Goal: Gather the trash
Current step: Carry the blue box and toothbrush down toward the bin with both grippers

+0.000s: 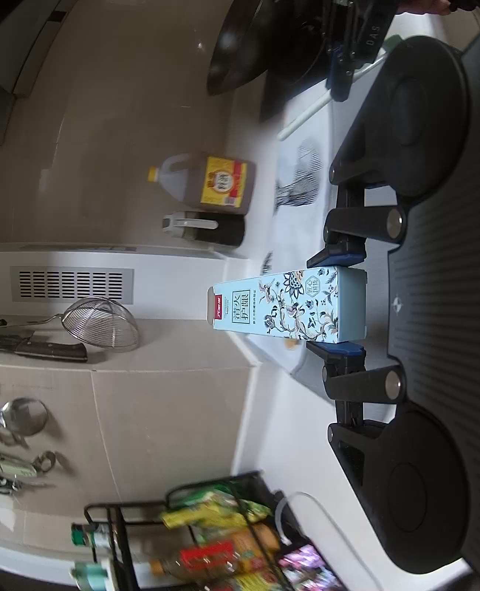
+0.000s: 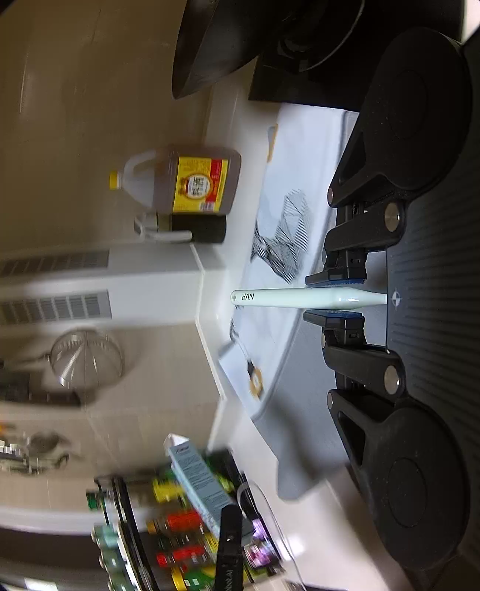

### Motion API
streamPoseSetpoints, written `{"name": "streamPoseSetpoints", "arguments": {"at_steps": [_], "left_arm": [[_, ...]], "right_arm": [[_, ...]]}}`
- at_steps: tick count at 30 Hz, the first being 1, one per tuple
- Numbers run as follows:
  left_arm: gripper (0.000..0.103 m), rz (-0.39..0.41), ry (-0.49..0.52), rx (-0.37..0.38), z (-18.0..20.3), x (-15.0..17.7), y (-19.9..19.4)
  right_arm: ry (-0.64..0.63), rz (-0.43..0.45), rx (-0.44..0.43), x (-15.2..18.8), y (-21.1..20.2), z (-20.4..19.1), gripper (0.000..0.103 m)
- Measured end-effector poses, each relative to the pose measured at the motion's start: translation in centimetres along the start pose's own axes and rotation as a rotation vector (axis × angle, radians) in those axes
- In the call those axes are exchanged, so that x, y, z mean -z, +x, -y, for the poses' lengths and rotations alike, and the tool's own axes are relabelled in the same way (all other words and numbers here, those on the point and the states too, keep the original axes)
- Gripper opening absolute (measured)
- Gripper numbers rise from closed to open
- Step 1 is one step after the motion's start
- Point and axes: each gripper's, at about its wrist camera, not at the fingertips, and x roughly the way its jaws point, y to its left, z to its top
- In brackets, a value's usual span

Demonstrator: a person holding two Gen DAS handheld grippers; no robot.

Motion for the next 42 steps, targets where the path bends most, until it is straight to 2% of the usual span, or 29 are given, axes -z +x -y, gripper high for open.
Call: {"name": "streamPoseSetpoints", "arguments": {"at_steps": [3,10,16,23,28,42], "left_arm": [[0.043,-0.013,-0.012,0.007,0.2,2.3,-3.0],[0.043,-0.023,-0.015,-0.029,0.6,6.8,-9.4],[0.043,-0.037,-0.014,-0.043,2.1,10.5,-12.8],[0.043,-0.109,-0.004,-0.056,3.0,14.4,-13.9],[0.043,-0.126,0.023,-0.082,3.4,16.2,-14.4],[0.043,-0.174,-0.017,-0.089,2.4,17.6,-13.4]], "right_arm": [[-0.025,-0.010,-0.036,1.3,-2.2,-1.0,0.014],[-0.064,-0.031,-0.118,4.3,-6.9,-3.7,0.014],[-0.114,-0.086,-0.209,7.3,-9.1,-6.6,0.014],[-0.175,-0.155,-0.277,10.4,-9.6,-10.0,0.014],[-0.209,-0.186,-0.304,11.5,-9.9,-11.2,0.014],[-0.234,-0.238,-0.310,11.7,-8.9,-12.0,0.014]]}}
